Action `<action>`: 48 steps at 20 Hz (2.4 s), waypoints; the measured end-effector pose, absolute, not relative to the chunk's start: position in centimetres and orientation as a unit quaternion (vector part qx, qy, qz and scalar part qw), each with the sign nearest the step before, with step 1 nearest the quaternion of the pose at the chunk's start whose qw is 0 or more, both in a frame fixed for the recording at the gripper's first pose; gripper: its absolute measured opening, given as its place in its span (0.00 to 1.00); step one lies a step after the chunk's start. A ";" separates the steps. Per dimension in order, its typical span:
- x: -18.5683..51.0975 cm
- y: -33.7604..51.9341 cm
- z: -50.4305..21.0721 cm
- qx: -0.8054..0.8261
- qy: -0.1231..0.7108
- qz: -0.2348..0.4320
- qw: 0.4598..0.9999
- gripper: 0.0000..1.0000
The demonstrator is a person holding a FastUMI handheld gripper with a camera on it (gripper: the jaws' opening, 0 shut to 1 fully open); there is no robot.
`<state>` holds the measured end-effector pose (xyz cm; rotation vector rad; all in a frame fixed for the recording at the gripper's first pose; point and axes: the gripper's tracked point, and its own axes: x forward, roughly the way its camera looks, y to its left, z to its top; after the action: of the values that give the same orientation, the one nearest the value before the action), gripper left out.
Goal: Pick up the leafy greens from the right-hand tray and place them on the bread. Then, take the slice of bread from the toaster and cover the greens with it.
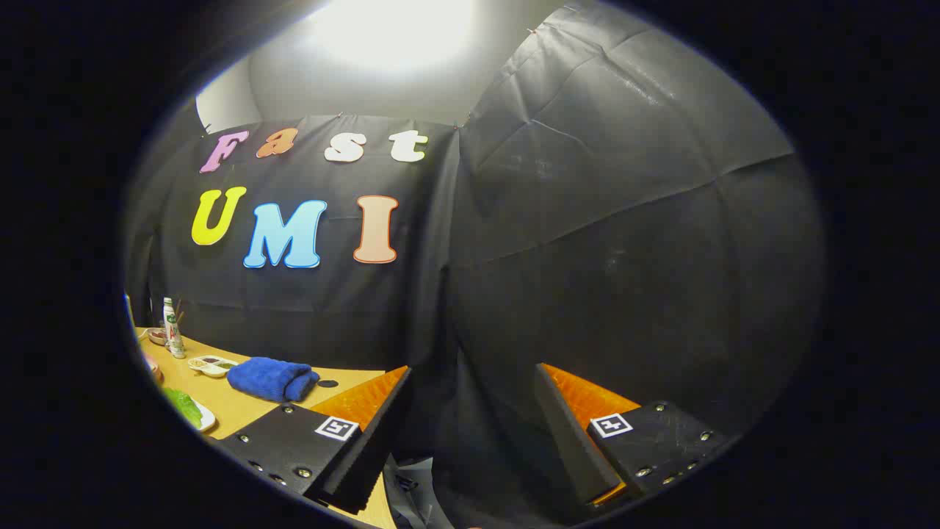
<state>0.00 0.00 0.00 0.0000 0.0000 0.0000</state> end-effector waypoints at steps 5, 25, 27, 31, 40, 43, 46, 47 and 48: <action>-1.5 2.1 0.7 -0.004 0.020 0.042 0.999 0.99; -5.8 18.0 3.2 0.034 0.052 0.337 0.939 0.99; -6.7 19.3 2.9 0.038 0.062 0.362 0.929 0.99; -6.2 19.1 1.8 -0.015 0.073 0.367 0.927 0.99; -10.1 14.7 -4.3 -0.116 0.261 0.346 0.894 1.00; -10.9 13.3 -5.5 -0.132 0.309 0.322 0.885 1.00; -11.7 11.9 -6.3 -0.135 0.353 0.294 0.878 1.00; -12.2 11.6 -6.6 -0.133 0.369 0.285 0.874 1.00; -12.7 11.3 -6.8 -0.131 0.385 0.277 0.871 1.00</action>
<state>-12.73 11.30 -6.77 -0.2745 0.8041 0.5798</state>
